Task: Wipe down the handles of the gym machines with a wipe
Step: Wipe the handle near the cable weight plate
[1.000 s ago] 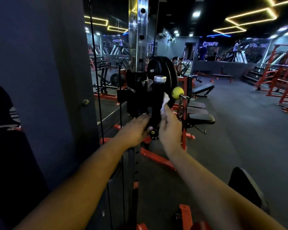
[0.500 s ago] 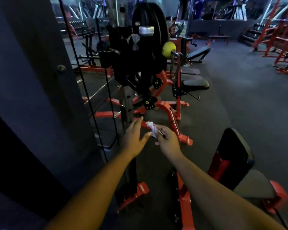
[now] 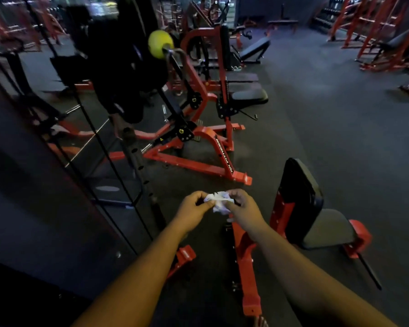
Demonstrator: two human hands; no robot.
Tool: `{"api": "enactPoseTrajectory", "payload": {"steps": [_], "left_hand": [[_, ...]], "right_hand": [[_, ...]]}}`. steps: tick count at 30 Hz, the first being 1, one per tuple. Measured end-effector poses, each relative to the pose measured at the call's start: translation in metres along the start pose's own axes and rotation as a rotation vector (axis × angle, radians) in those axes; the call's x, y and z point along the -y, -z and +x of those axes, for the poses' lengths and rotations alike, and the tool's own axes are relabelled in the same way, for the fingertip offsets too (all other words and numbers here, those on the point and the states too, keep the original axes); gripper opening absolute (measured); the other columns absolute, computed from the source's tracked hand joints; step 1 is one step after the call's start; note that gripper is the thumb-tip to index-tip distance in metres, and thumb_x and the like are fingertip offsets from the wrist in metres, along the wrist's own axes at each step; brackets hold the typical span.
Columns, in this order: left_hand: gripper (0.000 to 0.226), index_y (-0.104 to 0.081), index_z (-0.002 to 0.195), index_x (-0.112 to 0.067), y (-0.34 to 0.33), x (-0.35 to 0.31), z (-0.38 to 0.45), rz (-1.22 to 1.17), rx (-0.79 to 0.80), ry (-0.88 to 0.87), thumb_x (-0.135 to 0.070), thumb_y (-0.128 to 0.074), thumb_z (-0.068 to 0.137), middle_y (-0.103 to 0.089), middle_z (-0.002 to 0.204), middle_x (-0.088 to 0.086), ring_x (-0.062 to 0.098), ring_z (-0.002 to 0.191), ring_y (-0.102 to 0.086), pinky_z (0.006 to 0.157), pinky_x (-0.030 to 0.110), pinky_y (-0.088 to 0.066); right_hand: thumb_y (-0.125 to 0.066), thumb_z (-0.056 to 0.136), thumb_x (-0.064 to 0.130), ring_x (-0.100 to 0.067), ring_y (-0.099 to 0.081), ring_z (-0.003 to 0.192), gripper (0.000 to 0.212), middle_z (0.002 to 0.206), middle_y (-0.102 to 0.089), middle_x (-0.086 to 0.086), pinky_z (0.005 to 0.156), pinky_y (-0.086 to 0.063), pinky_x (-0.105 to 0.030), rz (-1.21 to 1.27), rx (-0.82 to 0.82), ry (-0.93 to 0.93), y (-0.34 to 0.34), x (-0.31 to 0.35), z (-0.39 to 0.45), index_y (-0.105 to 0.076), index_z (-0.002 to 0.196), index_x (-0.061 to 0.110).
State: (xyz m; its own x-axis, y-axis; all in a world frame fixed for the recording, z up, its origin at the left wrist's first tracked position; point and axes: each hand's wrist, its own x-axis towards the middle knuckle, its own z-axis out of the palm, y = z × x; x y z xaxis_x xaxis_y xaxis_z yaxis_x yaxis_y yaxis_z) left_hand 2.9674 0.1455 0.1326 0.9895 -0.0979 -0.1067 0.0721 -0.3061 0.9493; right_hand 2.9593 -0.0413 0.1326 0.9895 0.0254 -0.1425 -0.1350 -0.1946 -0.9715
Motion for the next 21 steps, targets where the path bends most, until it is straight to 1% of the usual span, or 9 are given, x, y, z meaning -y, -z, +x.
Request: {"api": "enactPoseTrajectory", "payload": {"steps": [3, 7, 11, 12, 13, 15, 16, 18, 21], "left_hand": [[0.006, -0.067, 0.100, -0.013, -0.033, -0.011, 0.018, -0.161, -0.024, 0.071, -0.011, -0.062, 0.101, -0.072, 0.092, 0.004, 0.014, 0.082, -0.064, 0.074, 0.031, -0.053], [0.009, -0.064, 0.107, -0.016, -0.077, -0.027, 0.045, -0.254, -0.083, 0.128, -0.012, -0.057, 0.104, -0.076, 0.102, 0.008, 0.017, 0.087, -0.070, 0.072, 0.032, -0.057], [0.015, -0.064, 0.113, -0.022, -0.115, -0.044, 0.078, -0.203, -0.112, 0.127, -0.015, -0.052, 0.107, -0.074, 0.110, 0.004, 0.013, 0.093, -0.069, 0.075, 0.028, -0.056], [0.015, -0.064, 0.112, -0.023, -0.124, -0.048, 0.085, -0.176, -0.097, 0.116, -0.015, -0.052, 0.107, -0.073, 0.110, 0.003, 0.012, 0.095, -0.069, 0.079, 0.028, -0.056], [0.016, -0.063, 0.111, -0.025, -0.133, -0.053, 0.092, -0.156, -0.082, 0.101, -0.015, -0.052, 0.107, -0.072, 0.110, 0.001, 0.010, 0.097, -0.069, 0.083, 0.027, -0.056], [0.017, -0.063, 0.112, -0.027, -0.146, -0.063, 0.104, -0.110, -0.066, 0.074, -0.015, -0.052, 0.107, -0.071, 0.110, -0.003, 0.010, 0.101, -0.069, 0.088, 0.027, -0.055], [0.018, -0.064, 0.114, -0.026, -0.151, -0.067, 0.112, -0.089, -0.061, 0.054, -0.015, -0.051, 0.107, -0.072, 0.111, -0.003, 0.011, 0.102, -0.069, 0.088, 0.027, -0.055], [0.018, -0.065, 0.119, -0.020, -0.158, -0.074, 0.127, -0.045, -0.054, 0.015, -0.018, -0.051, 0.108, -0.072, 0.112, 0.001, 0.015, 0.103, -0.070, 0.087, 0.029, -0.056], [0.016, -0.066, 0.113, -0.017, -0.162, -0.076, 0.153, 0.064, -0.078, -0.047, -0.023, -0.052, 0.107, -0.073, 0.104, 0.000, 0.014, 0.096, -0.070, 0.084, 0.033, -0.057]], "right_hand": [[-0.066, 0.098, 0.026, -0.020, -0.075, 0.085, 0.011, 0.099, -0.076, -0.005, 0.070, -0.061, -0.039, 0.123, -0.030, -0.096, 0.033, -0.015, 0.011, -0.063, 0.106, 0.019], [-0.071, 0.094, 0.038, -0.019, -0.071, 0.079, 0.031, 0.089, -0.074, -0.007, 0.067, -0.060, -0.033, 0.193, -0.050, -0.149, 0.079, -0.033, 0.030, -0.064, 0.096, 0.008], [-0.067, 0.095, 0.035, -0.014, -0.066, 0.074, 0.016, 0.085, -0.069, -0.001, 0.064, -0.052, -0.029, -0.120, -0.072, -0.050, 0.123, -0.055, 0.064, -0.065, 0.091, 0.021], [-0.069, 0.094, 0.031, -0.008, -0.064, 0.080, 0.009, 0.093, -0.068, 0.004, 0.068, -0.051, -0.024, -0.160, -0.067, -0.005, 0.130, -0.055, 0.071, -0.065, 0.099, 0.024], [-0.071, 0.093, 0.029, -0.004, -0.063, 0.092, 0.020, 0.105, -0.067, 0.008, 0.077, -0.050, -0.020, -0.150, -0.045, 0.024, 0.136, -0.053, 0.079, -0.064, 0.112, 0.025], [-0.069, 0.094, 0.029, -0.002, -0.059, 0.113, 0.043, 0.124, -0.063, 0.013, 0.096, -0.048, -0.025, -0.017, 0.035, 0.038, 0.143, -0.045, 0.092, -0.058, 0.135, 0.026], [-0.067, 0.097, 0.029, -0.002, -0.060, 0.116, 0.041, 0.126, -0.064, 0.013, 0.101, -0.047, -0.027, 0.045, 0.095, 0.039, 0.148, -0.038, 0.097, -0.058, 0.137, 0.026], [-0.060, 0.102, 0.032, -0.005, -0.066, 0.111, 0.027, 0.117, -0.073, 0.007, 0.100, -0.049, -0.030, 0.091, 0.189, 0.052, 0.158, -0.031, 0.108, -0.069, 0.125, 0.023], [-0.051, 0.103, 0.051, -0.011, -0.069, 0.106, 0.038, 0.110, -0.076, 0.002, 0.094, -0.051, -0.034, 0.169, 0.222, -0.020, 0.174, -0.029, 0.123, -0.075, 0.112, 0.023]]}}
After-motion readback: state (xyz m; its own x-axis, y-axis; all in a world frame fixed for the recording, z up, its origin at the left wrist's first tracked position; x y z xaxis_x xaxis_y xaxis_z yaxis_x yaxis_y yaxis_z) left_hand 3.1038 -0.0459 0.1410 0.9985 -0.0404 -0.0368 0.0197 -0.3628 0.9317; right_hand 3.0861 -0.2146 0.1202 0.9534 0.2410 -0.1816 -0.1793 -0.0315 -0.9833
